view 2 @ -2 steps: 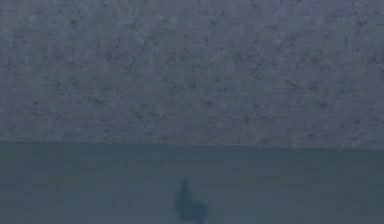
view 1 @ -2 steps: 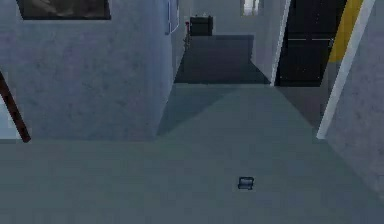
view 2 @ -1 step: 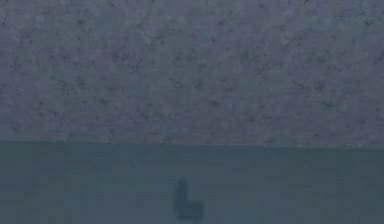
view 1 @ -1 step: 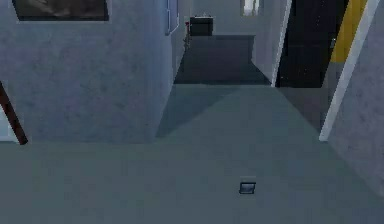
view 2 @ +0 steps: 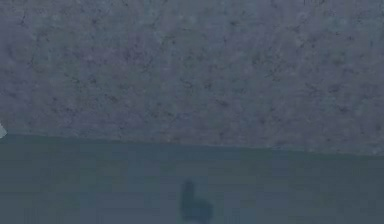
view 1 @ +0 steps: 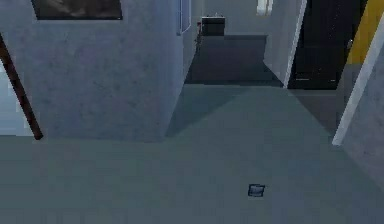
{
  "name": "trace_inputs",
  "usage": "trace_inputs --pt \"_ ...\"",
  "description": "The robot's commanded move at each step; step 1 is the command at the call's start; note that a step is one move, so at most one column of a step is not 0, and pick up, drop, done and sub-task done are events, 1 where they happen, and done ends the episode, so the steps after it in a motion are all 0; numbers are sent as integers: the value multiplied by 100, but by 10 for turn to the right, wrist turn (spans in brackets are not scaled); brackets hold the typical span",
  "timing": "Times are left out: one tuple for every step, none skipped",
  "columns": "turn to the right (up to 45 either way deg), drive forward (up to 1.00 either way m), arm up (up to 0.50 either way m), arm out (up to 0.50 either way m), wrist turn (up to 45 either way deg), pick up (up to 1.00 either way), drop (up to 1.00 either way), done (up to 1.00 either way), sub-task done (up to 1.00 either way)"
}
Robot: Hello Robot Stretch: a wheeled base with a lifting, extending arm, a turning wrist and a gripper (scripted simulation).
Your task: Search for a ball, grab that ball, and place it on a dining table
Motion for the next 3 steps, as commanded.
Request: trace_inputs --pt "0 100 0 0 0 0 0 0 0" --pt "-330 0 0 0 0 0 0 0 0" --pt "0 5 0 0 0 0 0 0 0"
